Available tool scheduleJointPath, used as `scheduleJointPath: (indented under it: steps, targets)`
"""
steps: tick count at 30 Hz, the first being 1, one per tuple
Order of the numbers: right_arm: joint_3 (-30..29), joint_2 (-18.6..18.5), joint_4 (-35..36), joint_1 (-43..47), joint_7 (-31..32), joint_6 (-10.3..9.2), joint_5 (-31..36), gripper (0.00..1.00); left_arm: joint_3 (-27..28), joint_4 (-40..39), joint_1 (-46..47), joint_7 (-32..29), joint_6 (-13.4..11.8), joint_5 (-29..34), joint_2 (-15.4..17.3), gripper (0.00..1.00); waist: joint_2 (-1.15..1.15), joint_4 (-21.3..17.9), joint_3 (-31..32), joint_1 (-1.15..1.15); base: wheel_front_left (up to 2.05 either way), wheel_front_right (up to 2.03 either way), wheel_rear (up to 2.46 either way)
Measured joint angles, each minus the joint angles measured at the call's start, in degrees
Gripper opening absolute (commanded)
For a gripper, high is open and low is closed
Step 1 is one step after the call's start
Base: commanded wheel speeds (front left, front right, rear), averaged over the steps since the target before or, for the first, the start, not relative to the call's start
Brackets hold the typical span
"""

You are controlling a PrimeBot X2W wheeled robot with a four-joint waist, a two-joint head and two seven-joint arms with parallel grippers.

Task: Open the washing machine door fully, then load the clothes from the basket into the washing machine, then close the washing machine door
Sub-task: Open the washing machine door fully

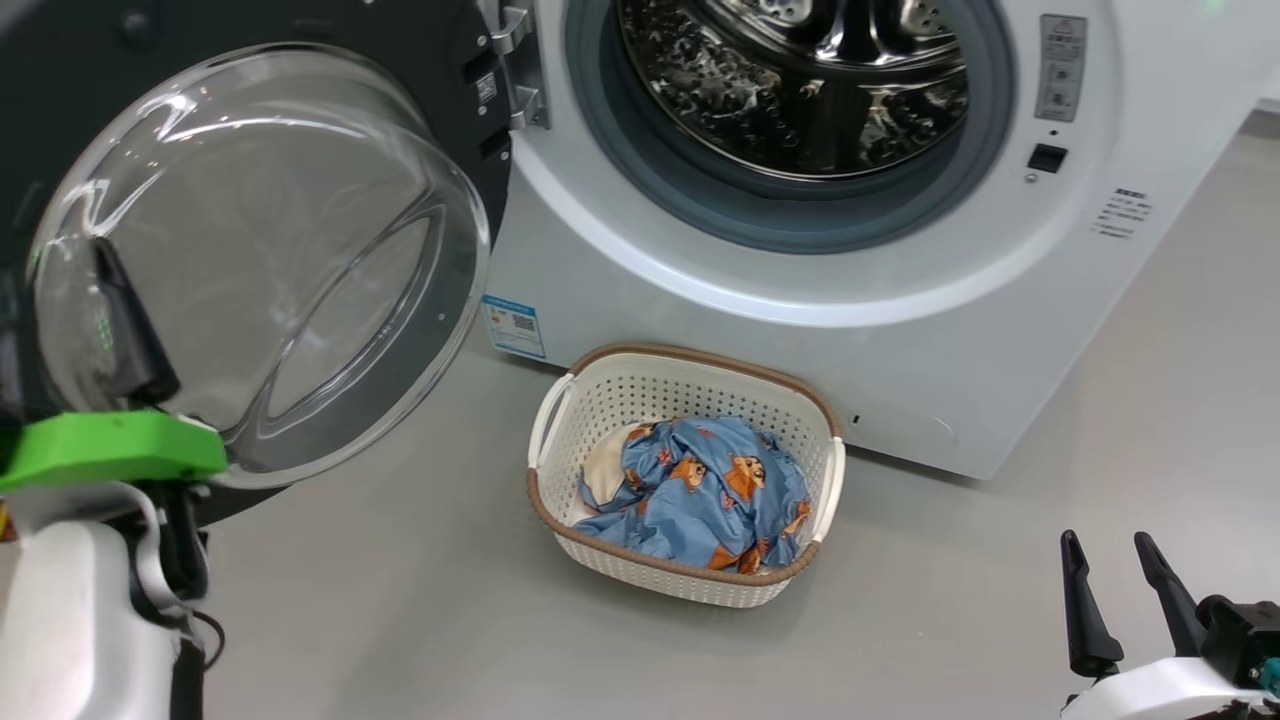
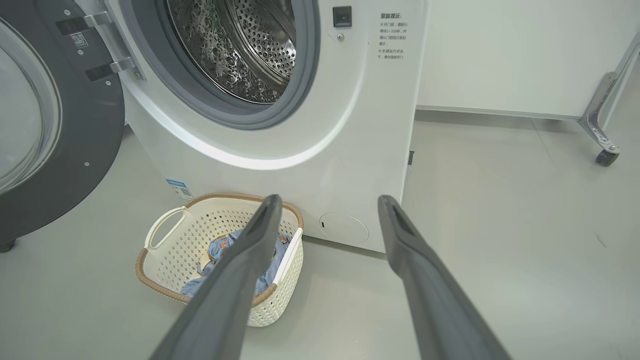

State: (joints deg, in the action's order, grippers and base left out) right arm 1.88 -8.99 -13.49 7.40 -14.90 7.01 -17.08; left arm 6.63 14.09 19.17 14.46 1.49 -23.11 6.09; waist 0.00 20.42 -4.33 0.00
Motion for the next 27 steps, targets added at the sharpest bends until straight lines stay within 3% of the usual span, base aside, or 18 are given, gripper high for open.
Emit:
scheduleJointPath:
  steps: [7, 27]
  targets:
    - [0.0, 0.1, 0.1, 0.0, 0.0, 0.0, 0.1, 1.0, -2.6, -2.6, -5.2, 0.0, 2.0, 0.8, -1.0, 1.0, 0.0, -4.1, 1.0, 0.0, 0.0, 0.0, 0.0]
    - [-0.5, -0.2, 1.1, 0.6, 0.0, 0.0, 0.2, 1.0, -8.5, -7.4, -19.6, 0.0, 4.0, 2.4, -2.4, 1.0, 0.0, -16.1, 2.8, 0.0, 0.0, 0.0, 0.0]
